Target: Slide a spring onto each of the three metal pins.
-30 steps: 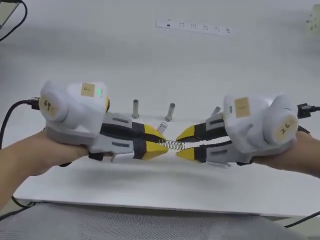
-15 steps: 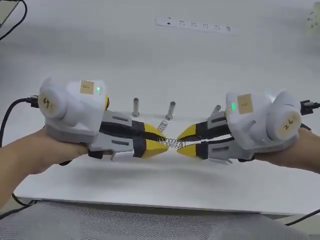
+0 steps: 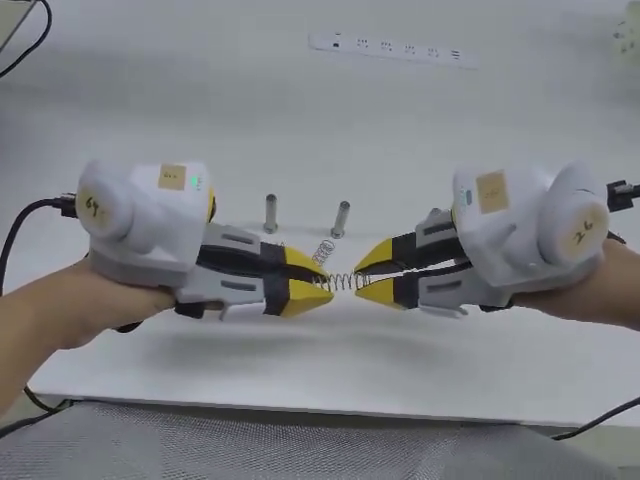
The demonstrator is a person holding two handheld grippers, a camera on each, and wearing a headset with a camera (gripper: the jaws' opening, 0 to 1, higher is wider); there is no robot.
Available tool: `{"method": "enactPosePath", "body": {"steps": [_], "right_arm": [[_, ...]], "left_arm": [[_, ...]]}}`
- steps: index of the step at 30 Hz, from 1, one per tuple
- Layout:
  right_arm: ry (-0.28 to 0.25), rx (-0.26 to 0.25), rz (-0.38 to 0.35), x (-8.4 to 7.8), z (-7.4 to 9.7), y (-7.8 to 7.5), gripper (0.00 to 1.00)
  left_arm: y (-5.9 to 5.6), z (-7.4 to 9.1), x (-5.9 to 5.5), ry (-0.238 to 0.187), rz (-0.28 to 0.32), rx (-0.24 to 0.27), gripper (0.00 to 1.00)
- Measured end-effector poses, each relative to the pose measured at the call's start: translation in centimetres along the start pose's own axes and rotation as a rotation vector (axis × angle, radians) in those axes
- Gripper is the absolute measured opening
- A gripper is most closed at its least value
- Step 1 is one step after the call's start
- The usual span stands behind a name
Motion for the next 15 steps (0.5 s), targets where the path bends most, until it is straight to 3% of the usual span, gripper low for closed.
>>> {"method": "enactPosePath", "body": {"steps": [15], "right_arm": [[0.025, 0.013, 0.049, 0.92, 0.26, 0.28, 0.07]], "left_arm": [[-0.01, 0.03, -0.01, 0.004, -0.002, -0.007, 0.01]]}}
Point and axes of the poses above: the centre of the closed fingertips' face, and the gripper's own axes: z roughly backward along the fingers, y roughly to its left, x roughly out of its top, the point moved 10 cm from there along z, roughly backward along the fingers, and after that the axes turned 15 degrees about -z, right-handed, at the moved point
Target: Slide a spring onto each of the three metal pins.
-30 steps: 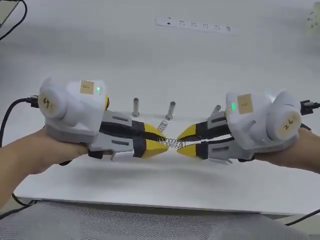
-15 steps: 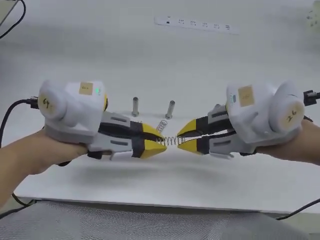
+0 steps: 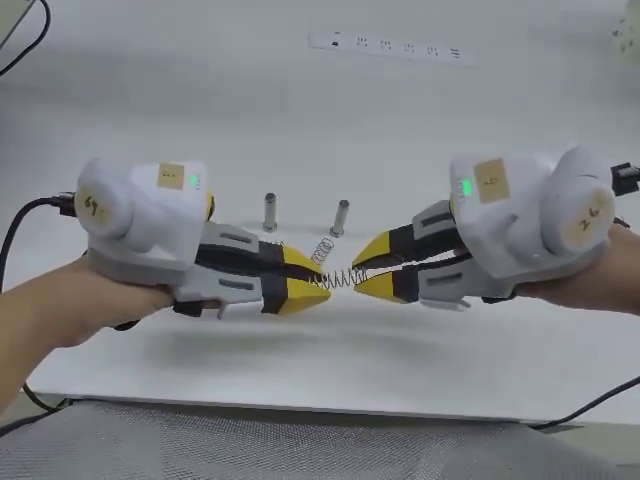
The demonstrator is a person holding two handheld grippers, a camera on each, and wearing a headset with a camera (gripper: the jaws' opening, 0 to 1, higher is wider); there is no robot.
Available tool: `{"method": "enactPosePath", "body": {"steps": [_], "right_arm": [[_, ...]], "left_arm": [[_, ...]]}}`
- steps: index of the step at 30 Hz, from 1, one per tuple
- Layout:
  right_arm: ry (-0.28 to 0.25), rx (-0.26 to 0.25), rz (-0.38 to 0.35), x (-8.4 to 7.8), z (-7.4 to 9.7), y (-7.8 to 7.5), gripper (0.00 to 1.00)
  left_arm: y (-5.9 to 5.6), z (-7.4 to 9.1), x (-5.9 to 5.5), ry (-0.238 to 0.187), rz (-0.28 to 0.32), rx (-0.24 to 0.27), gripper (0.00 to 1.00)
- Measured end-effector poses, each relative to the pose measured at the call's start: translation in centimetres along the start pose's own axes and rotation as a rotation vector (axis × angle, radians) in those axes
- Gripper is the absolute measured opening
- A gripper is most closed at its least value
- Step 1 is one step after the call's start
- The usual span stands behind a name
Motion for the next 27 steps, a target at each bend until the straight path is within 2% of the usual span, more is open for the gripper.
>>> {"method": "enactPosePath", "body": {"steps": [10, 27], "right_arm": [[0.01, 0.012, 0.03, 0.5, 0.1, 0.3, 0.07], [-0.006, 0.032, 0.044, 1.6, 0.4, 0.6, 0.07]], "left_arm": [[-0.2, -0.1, -0.1, 0.003, -0.008, -0.014, 0.01], [-0.3, -0.1, -0.2, 0.002, -0.018, -0.017, 0.01]]}}
Point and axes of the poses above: the centre of the closed fingertips' face, and the gripper's own axes: z roughly backward along the fingers, y roughly to its left, x roughly out of its top, the point moved 10 cm from there along z, roughly backward along the fingers, and after that the axes turned 15 degrees about -z, right-handed, at the moved point
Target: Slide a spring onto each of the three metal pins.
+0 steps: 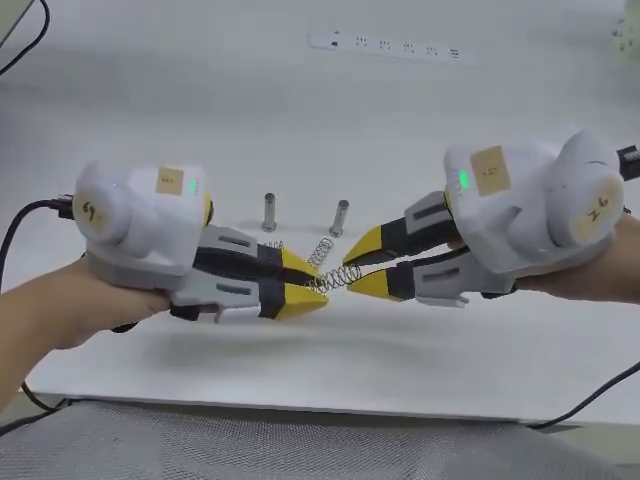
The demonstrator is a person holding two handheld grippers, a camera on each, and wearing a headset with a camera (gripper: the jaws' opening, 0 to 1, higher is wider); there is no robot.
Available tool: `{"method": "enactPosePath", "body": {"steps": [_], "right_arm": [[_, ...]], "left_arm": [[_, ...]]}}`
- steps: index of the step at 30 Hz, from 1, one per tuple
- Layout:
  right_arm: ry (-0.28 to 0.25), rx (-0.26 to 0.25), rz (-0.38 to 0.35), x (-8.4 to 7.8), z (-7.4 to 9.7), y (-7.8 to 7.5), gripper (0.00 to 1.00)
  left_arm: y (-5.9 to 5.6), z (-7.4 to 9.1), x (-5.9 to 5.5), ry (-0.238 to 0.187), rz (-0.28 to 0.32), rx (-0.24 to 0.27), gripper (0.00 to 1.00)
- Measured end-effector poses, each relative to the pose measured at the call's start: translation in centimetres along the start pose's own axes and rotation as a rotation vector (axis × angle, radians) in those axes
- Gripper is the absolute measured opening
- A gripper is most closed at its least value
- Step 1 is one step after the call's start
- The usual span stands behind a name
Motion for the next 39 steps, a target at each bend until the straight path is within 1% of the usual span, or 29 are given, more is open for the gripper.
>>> {"method": "enactPosePath", "body": {"steps": [7, 11, 13, 16, 20, 24, 29, 31, 32, 36, 39], "right_arm": [[-0.009, 0.009, 0.001, 0.4, 0.0, 0.0, 0.07], [-0.027, 0.02, -0.011, 0.9, 0.1, 0.1, 0.07], [-0.016, 0.02, 0.001, 0.9, 0.1, 0.2, 0.07], [-0.009, 0.024, -0.001, 1.0, 0.0, 0.2, 0.07], [-0.01, 0.029, 0.006, 1.3, -0.2, 0.2, 0.07], [-0.035, 0.035, -0.006, 1.7, -0.4, 0.2, 0.08], [-0.054, 0.032, -0.029, 1.7, -0.6, 0.1, 0.08], [-0.083, 0.033, -0.05, 1.7, -0.7, 0.2, 0.08], [-0.089, 0.033, -0.058, 1.7, -0.7, 0.2, 0.08], [-0.091, 0.03, -0.067, 1.7, -0.8, 0.3, 0.08], [-0.115, 0.031, -0.104, 1.4, -0.8, 0.3, 0.08]], "left_arm": [[0.0, -0.1, 0.0, 0.004, -0.009, 0.0, 0.01], [0.0, -0.2, 0.1, 0.004, -0.016, -0.003, 0.01], [0.0, -0.3, 0.1, 0.009, -0.023, -0.005, 0.01], [0.0, -0.4, 0.0, 0.014, -0.024, -0.008, 0.01], [0.0, -0.4, 0.0, 0.016, -0.028, -0.007, 0.01], [0.0, -0.4, 0.1, 0.009, -0.029, -0.002, 0.01], [0.0, -0.1, 0.1, 0.011, -0.03, 0.002, 0.01], [0.0, -0.1, 0.2, 0.006, -0.03, 0.002, 0.01], [0.0, -0.2, 0.2, 0.004, -0.027, 0.003, 0.01], [-0.1, -0.3, 0.3, 0.007, -0.033, -0.001, 0.01], [-0.1, -0.2, 0.2, 0.008, -0.032, -0.001, 0.01]]}}
Point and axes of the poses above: the centre of the closed fingertips' face, and the gripper's own axes: z roughly backward along the fingers, y roughly to its left, x roughly out of its top, the point moved 10 cm from there along z, roughly backward along the fingers, and after that the axes turned 15 degrees about -z, right-handed, at the moved point
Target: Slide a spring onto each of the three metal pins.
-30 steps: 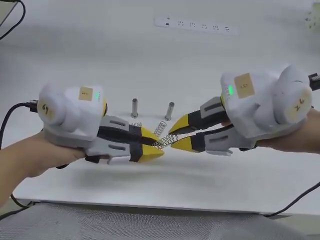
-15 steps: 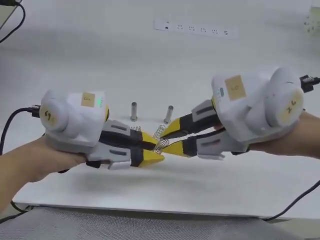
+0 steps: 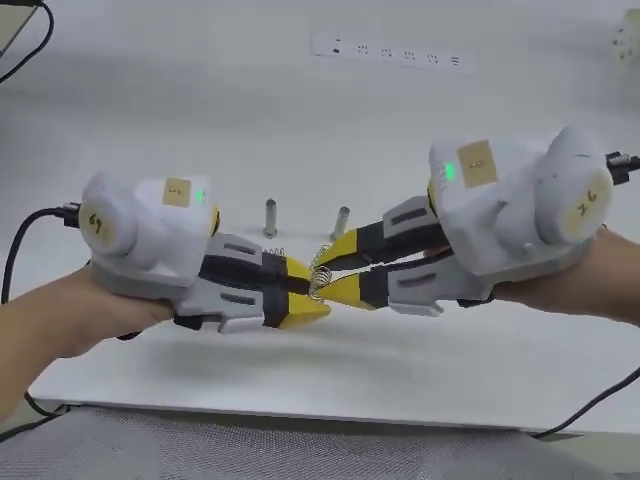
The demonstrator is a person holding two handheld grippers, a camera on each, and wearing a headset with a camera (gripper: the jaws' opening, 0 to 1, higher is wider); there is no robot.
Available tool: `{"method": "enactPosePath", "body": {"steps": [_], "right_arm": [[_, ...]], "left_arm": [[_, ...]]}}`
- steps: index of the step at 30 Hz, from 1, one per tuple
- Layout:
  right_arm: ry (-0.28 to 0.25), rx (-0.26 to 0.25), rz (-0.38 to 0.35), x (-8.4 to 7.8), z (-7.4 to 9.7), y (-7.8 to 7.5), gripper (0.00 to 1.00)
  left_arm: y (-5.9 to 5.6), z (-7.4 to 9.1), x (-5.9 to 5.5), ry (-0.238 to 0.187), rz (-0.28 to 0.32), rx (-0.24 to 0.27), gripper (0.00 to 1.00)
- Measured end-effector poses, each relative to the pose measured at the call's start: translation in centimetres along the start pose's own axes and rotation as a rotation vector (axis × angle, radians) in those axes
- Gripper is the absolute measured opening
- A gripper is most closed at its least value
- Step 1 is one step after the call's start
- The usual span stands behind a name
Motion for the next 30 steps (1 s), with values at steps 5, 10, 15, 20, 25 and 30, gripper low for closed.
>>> {"method": "enactPosePath", "body": {"steps": [5, 10, 15, 20, 25, 30], "right_arm": [[-0.025, -0.017, -0.028, -0.32, 0.01, 0.17, 0.07], [-0.018, -0.021, -0.035, -0.38, -0.11, 0.3, 0.07], [-0.005, -0.033, -0.023, -0.23, -0.21, 0.15, 0.07], [-0.001, -0.04, -0.015, -0.05, -0.42, -0.05, 0.07], [-0.004, -0.045, -0.016, 0.05, -0.55, -0.12, 0.07], [-0.006, -0.043, -0.023, 0.07, -0.66, -0.17, 0.07]], "left_arm": [[-0.01, 0.08, -0.08, 0.0, 0.001, 0.006, 0.01], [-0.12, -0.02, -0.19, 0.001, -0.012, 0.007, 0.02], [0.1, 0.1, -0.28, 0.0, -0.018, 0.021, 0.02], [0.29, 0.13, -0.3, 0.006, -0.032, 0.038, 0.03], [0.39, 0.22, -0.31, 0.01, -0.025, 0.048, 0.03], [0.4, 0.18, -0.27, 0.015, -0.012, 0.052, 0.04]]}}
Point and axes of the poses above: the centre of the closed fingertips' face, and the gripper's own axes: z roughly backward along the fingers, y roughly to its left, x roughly out of its top, the point moved 10 cm from there along z, roughly backward along the fingers, and after that the axes turned 15 degrees about -z, right-handed, at the moved point
